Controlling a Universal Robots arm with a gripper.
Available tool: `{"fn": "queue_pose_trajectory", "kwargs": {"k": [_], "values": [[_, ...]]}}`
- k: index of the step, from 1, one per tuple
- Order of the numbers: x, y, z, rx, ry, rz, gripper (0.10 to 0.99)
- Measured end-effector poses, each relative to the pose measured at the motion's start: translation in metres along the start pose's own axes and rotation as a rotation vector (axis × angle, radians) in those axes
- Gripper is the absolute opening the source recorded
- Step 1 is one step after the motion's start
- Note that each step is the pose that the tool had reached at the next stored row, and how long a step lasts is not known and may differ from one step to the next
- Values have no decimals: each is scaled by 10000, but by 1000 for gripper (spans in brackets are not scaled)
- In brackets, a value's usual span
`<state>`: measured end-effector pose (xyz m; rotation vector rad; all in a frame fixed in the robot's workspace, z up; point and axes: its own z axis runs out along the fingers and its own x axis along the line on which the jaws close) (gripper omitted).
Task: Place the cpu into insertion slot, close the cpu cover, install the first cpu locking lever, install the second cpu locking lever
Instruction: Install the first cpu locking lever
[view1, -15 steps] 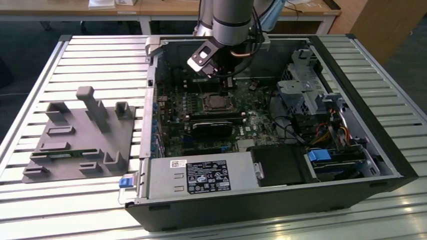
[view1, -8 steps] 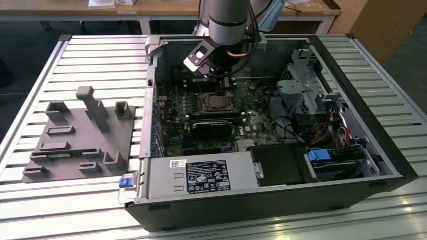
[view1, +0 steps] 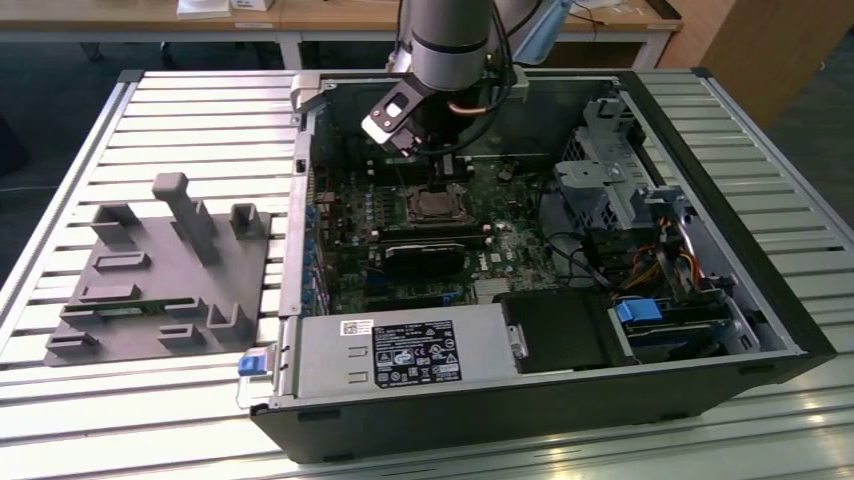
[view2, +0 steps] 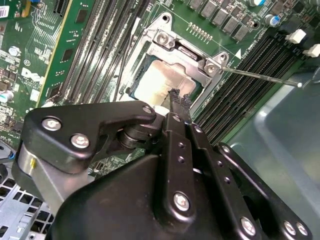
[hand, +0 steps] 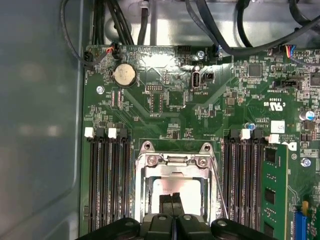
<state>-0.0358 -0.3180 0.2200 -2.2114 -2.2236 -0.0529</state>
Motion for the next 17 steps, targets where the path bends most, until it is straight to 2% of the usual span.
{"fn": "queue_pose_trajectory", "kwargs": {"k": [11,17], "values": [[0,-4,-2,0,0,0,114],[1,-3,-50,3,0,1,114]]}}
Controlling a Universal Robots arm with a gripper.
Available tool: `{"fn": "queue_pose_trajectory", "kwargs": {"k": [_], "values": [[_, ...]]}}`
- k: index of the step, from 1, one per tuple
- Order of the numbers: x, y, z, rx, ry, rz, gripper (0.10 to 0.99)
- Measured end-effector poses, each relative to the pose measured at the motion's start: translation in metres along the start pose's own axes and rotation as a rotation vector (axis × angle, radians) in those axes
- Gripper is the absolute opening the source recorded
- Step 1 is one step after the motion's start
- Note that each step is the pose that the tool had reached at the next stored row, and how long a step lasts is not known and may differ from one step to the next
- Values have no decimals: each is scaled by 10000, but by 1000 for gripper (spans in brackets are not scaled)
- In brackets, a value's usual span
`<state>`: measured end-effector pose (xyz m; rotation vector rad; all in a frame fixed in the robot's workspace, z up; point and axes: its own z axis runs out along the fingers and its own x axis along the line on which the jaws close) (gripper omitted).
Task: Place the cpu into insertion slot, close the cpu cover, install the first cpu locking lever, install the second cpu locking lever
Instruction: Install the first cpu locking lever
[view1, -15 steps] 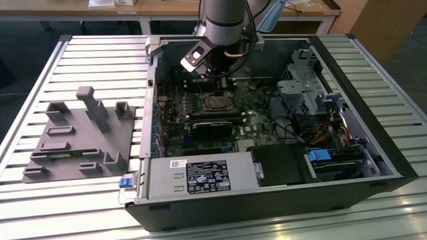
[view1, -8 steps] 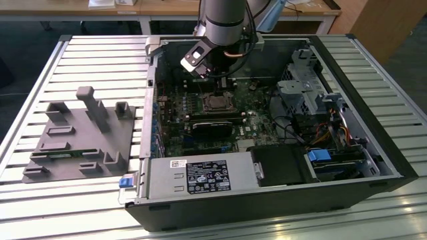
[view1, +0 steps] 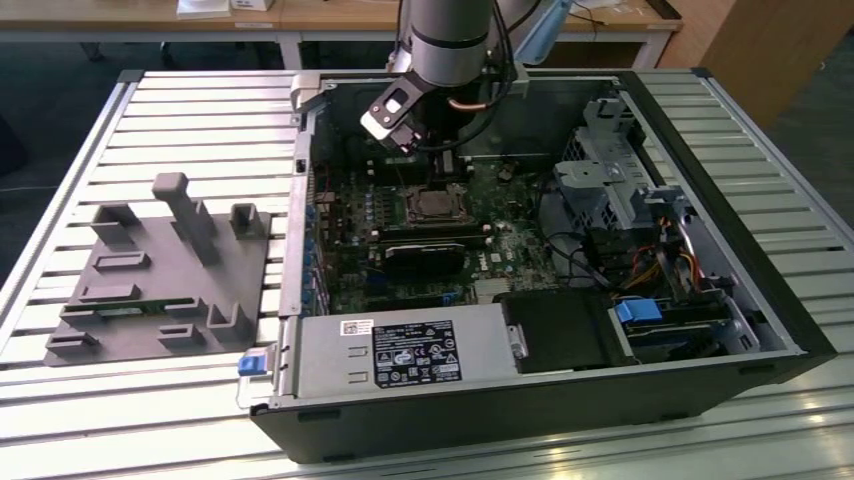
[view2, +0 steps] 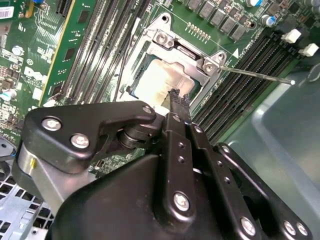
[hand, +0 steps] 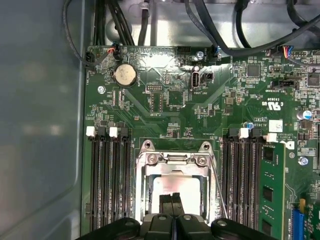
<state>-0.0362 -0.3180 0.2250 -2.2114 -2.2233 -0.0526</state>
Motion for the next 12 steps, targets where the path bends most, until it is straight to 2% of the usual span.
{"fn": "queue_pose_trajectory", "kwargs": {"k": [5,11,12], "values": [[3,3,-108,0,0,0,114],[8,6,-294,0,1,0,114],[10,7,-356,1,0,0,114]]}}
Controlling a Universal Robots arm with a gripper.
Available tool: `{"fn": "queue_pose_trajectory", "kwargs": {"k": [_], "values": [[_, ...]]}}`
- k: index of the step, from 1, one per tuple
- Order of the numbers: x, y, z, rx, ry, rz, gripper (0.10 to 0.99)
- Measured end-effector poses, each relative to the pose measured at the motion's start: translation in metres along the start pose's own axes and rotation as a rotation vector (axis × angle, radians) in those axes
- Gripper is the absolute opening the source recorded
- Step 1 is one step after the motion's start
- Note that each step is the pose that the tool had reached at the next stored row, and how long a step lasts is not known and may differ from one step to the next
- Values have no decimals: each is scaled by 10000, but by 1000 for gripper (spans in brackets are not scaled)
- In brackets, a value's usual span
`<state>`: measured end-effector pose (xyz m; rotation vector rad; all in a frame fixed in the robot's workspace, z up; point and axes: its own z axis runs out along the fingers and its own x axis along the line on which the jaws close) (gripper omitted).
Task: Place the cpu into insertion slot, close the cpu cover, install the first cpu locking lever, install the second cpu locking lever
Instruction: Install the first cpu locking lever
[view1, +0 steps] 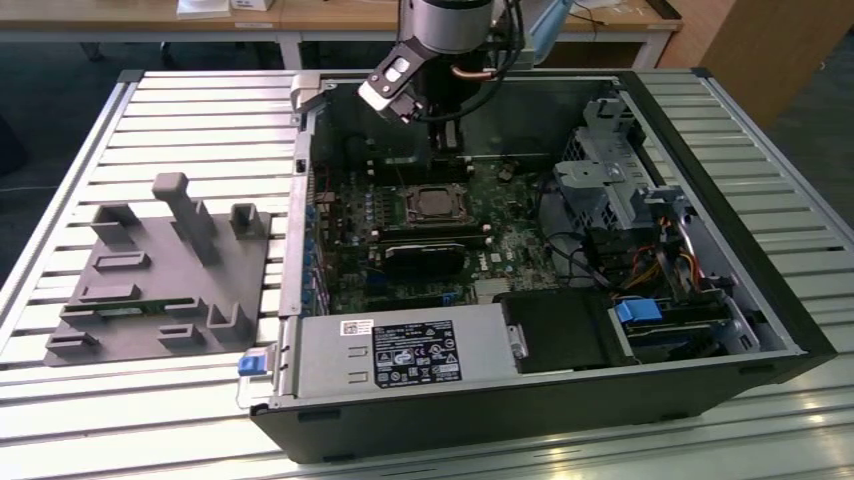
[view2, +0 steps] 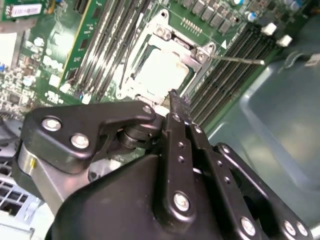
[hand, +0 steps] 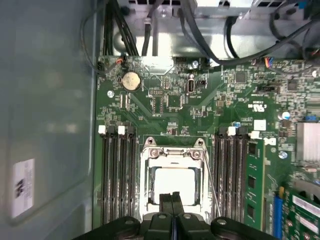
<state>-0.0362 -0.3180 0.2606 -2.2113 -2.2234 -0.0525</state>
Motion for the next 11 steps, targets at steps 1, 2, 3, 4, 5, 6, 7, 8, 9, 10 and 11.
{"fn": "queue_pose_trajectory", "kwargs": {"k": [1,2,3,4,5,6,7,8,9,10,11], "values": [[1,1,-26,-1,1,0,114],[1,1,-53,-1,0,0,114],[2,1,-78,0,0,0,114],[3,2,-105,-1,2,0,114],[4,3,-135,-1,2,0,114],[4,3,-162,0,0,0,114],[5,4,-185,-1,0,0,114],[6,4,-210,-1,1,0,114],[6,5,-234,-1,1,0,114],[7,5,-255,-1,0,0,114],[8,6,-270,-1,1,0,114]]}}
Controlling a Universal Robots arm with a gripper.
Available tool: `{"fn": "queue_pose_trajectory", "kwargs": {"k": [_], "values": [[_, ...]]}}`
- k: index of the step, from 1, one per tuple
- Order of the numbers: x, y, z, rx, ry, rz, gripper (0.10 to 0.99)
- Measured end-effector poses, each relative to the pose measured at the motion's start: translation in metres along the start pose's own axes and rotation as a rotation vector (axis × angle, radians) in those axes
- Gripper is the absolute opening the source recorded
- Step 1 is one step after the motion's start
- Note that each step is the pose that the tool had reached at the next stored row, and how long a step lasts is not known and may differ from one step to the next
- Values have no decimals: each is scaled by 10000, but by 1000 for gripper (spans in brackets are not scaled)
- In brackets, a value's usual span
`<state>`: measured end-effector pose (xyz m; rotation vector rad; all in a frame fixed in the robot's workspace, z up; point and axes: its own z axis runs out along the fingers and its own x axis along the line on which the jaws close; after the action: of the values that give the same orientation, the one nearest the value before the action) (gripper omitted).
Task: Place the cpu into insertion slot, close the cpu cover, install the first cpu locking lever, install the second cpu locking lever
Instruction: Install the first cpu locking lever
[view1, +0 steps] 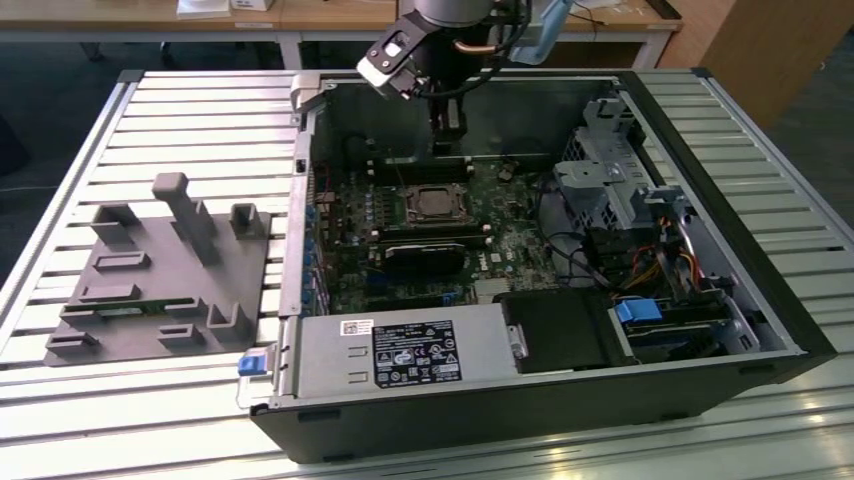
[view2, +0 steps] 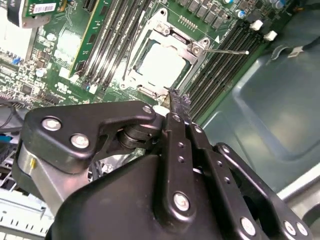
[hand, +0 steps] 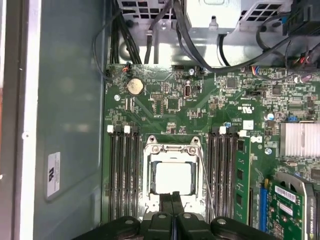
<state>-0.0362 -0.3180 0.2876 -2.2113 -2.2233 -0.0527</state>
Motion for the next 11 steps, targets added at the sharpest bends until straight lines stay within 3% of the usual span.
{"fn": "queue_pose_trajectory", "kwargs": {"k": [4,11], "values": [[0,0,-4,4,4,-156,114],[0,0,-4,35,26,-1284,114]]}}
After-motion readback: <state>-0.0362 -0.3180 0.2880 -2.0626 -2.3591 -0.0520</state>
